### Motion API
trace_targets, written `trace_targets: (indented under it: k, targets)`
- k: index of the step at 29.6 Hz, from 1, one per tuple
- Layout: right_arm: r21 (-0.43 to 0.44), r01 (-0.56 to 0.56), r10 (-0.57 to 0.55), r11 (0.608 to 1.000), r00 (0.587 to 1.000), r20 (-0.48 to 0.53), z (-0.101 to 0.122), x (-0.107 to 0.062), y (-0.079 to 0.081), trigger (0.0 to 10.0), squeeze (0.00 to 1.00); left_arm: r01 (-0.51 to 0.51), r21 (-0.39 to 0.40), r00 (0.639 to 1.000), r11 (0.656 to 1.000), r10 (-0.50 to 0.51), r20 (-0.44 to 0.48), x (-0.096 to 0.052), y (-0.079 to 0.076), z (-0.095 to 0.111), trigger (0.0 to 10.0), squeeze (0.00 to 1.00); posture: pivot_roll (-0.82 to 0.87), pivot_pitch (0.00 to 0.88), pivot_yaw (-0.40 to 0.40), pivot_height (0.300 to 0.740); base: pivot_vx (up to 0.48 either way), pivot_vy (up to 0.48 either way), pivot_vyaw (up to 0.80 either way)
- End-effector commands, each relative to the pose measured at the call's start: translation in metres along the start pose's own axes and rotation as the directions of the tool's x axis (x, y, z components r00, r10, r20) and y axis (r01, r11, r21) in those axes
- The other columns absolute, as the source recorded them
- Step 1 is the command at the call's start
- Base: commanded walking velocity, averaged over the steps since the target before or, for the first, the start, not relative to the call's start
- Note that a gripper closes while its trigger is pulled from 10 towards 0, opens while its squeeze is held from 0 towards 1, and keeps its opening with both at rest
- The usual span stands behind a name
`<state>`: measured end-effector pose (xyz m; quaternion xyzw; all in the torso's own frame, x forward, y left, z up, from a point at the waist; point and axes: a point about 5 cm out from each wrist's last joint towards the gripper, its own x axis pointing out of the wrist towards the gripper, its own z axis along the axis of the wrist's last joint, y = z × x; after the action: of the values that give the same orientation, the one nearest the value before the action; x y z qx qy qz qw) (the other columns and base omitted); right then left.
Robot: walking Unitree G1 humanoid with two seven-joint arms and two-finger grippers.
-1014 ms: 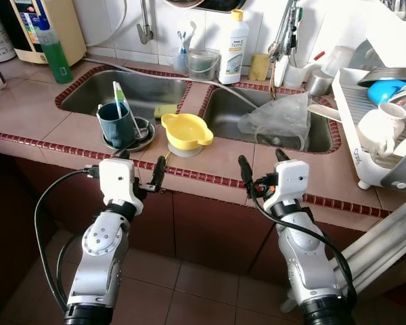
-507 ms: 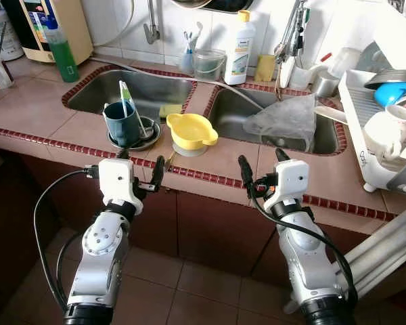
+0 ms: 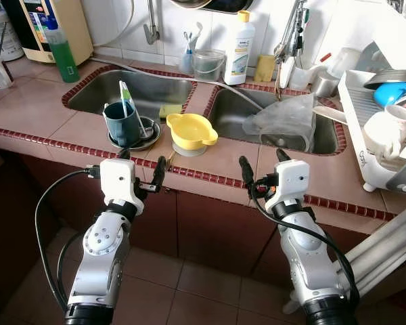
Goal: Kitchen organization
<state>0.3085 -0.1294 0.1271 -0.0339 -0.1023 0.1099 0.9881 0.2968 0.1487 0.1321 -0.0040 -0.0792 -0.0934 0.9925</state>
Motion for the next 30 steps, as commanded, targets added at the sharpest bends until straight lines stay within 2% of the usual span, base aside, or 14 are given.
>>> trace_targets:
  k: [1,12,20,30]
  targets:
    - [-0.007,0.003,-0.003,1.0,1.0,0.017,0.005,0.0,-0.001,10.0,0.0,0.019,0.001,1.0,1.0,-0.019,0.0,0.0,-0.002,0.002,10.0,0.0,-0.03,0.0,0.001,0.74,0.0,0.0,0.0]
    - [-0.006,-0.008,0.008,1.0,1.0,0.006,0.003,-0.005,0.002,10.0,0.0,0.059,-0.027,0.998,0.998,-0.059,-0.013,-0.005,-0.008,-0.001,10.0,0.0,-0.03,0.0,-0.003,0.74,0.0,0.0,0.0]
    - [-0.007,-0.017,0.017,1.0,1.0,-0.009,0.001,-0.012,0.003,10.0,0.0,0.08,-0.032,0.996,0.996,-0.081,-0.037,-0.01,-0.011,-0.005,10.0,0.0,-0.04,0.0,-0.006,0.74,0.0,0.336,0.0]
    - [-0.011,-0.024,0.024,1.0,1.0,-0.014,0.002,-0.012,0.004,10.0,0.0,0.088,-0.035,0.995,0.996,-0.089,-0.04,-0.01,-0.011,-0.003,10.0,0.0,-0.04,0.0,-0.004,0.74,0.0,0.337,0.0]
